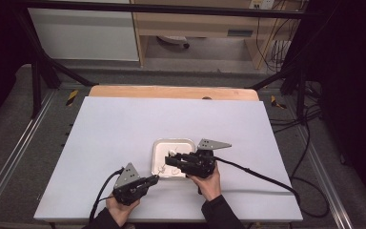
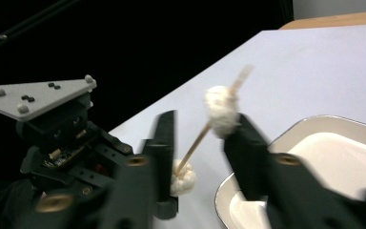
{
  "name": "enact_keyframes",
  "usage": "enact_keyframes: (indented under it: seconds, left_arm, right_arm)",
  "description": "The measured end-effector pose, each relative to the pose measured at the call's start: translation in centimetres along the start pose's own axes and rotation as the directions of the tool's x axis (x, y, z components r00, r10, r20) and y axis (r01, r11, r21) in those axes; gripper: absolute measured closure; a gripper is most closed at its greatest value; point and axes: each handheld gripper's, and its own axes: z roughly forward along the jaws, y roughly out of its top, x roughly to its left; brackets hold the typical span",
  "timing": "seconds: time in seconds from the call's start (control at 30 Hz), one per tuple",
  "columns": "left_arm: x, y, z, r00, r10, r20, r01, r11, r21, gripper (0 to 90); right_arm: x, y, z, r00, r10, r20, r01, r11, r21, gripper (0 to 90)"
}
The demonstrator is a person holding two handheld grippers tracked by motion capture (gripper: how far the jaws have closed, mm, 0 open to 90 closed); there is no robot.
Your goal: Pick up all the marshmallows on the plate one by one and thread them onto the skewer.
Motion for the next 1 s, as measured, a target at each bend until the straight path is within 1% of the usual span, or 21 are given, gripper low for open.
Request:
enact_keyframes:
  seconds: [0.07, 0.17, 0.2, 0.3, 0.37, 0.43, 0.53, 0.57, 0.6, 0.63, 0.67, 0.7, 0.73, 0.83, 0.87, 0.97, 1.0]
  left_arm:
    - [0.0, -0.1, 0.1, 1.0000, 0.000, -0.002, 0.000, 1.0000, 0.004, 88.9]
    - [-0.1, -0.1, 0.2, 0.9999, 0.011, -0.003, -0.011, 0.9999, 0.008, 88.9]
    - [-0.1, -0.1, 0.2, 0.9999, 0.012, -0.002, -0.012, 0.9999, 0.008, 89.0]
    - [-0.1, -0.1, 0.2, 0.9999, 0.012, -0.001, -0.012, 0.9999, 0.010, 89.0]
    - [-0.1, -0.1, 0.2, 0.9999, 0.012, 0.000, -0.012, 0.9999, 0.010, 89.1]
    - [-0.2, -0.1, 0.1, 0.9999, 0.010, 0.003, -0.010, 0.9999, 0.006, 89.1]
    - [-0.1, -0.1, 0.1, 1.0000, 0.010, -0.001, -0.010, 1.0000, 0.000, 89.2]
    - [-0.1, 0.0, 0.0, 1.0000, 0.005, -0.002, -0.005, 1.0000, -0.003, 89.2]
    - [-0.1, 0.0, 0.0, 0.9999, 0.005, -0.009, -0.005, 1.0000, -0.007, 89.2]
    - [0.0, -0.1, -0.2, 0.9999, 0.002, -0.017, -0.002, 0.9998, -0.022, 89.2]
    - [0.1, 0.0, -0.4, 0.9999, -0.006, -0.016, 0.005, 0.9995, -0.030, 89.2]
    - [0.3, 0.0, -0.5, 0.9998, -0.010, -0.019, 0.009, 0.9994, -0.033, 89.3]
    - [0.4, 0.0, -0.6, 0.9998, -0.006, -0.020, 0.005, 0.9992, -0.038, 89.2]
    - [0.5, -0.1, -0.6, 0.9999, 0.000, -0.014, -0.001, 0.9993, -0.037, 89.2]
    - [0.4, -0.1, -0.5, 0.9999, 0.006, -0.013, -0.006, 0.9994, -0.034, 89.1]
    - [0.1, -0.2, -0.3, 0.9996, 0.027, -0.011, -0.027, 0.9993, -0.024, 89.1]
    - [0.0, -0.2, -0.2, 0.9995, 0.031, -0.011, -0.031, 0.9993, -0.021, 89.1]
  right_arm:
    - [0.0, 0.0, 0.0, 1.0000, 0.004, 0.005, -0.004, 1.000, 0.016, 48.1]
    - [0.0, 0.0, 0.0, 1.0000, 0.000, 0.004, 0.000, 1.000, 0.020, 34.8]
    - [-0.1, 0.1, 0.0, 1.0000, 0.004, 0.006, -0.004, 1.000, 0.025, 32.4]
    - [-0.1, 0.3, -0.2, 0.9998, -0.016, 0.015, 0.015, 0.999, 0.037, 28.1]
    - [-0.2, 0.5, -0.3, 0.9998, -0.017, 0.013, 0.016, 0.999, 0.042, 26.2]
    - [-0.2, 0.7, -0.5, 0.9996, -0.025, 0.014, 0.024, 0.999, 0.048, 24.9]
    - [-0.2, 0.9, -0.7, 0.9998, -0.020, 0.005, 0.020, 0.998, 0.059, 24.0]
    - [-0.2, 1.0, -0.8, 0.9996, -0.026, 0.006, 0.025, 0.998, 0.062, 23.9]
    - [-0.3, 1.1, -0.8, 0.9995, -0.032, 0.010, 0.031, 0.997, 0.066, 22.4]
    - [-0.2, 1.1, -0.9, 0.9987, -0.037, 0.034, 0.035, 0.997, 0.061, 12.9]
    - [-0.3, 1.2, -0.9, 0.9959, -0.046, 0.078, 0.041, 0.997, 0.067, 8.0]
    - [-0.4, 1.2, -1.1, 0.9933, -0.052, 0.104, 0.043, 0.996, 0.083, 8.1]
    - [-0.5, 1.2, -1.2, 0.9928, -0.054, 0.107, 0.045, 0.996, 0.080, 9.2]
    - [-0.6, 1.0, -1.2, 0.9935, -0.063, 0.095, 0.057, 0.996, 0.063, 11.6]
    - [-0.6, 1.0, -1.2, 0.9945, -0.058, 0.088, 0.054, 0.997, 0.053, 12.7]
    - [-0.7, 1.4, -1.2, 0.9965, -0.058, 0.060, 0.057, 0.998, 0.019, 19.0]
    - [-0.7, 1.6, -1.3, 0.9972, -0.054, 0.052, 0.053, 0.999, 0.006, 22.4]
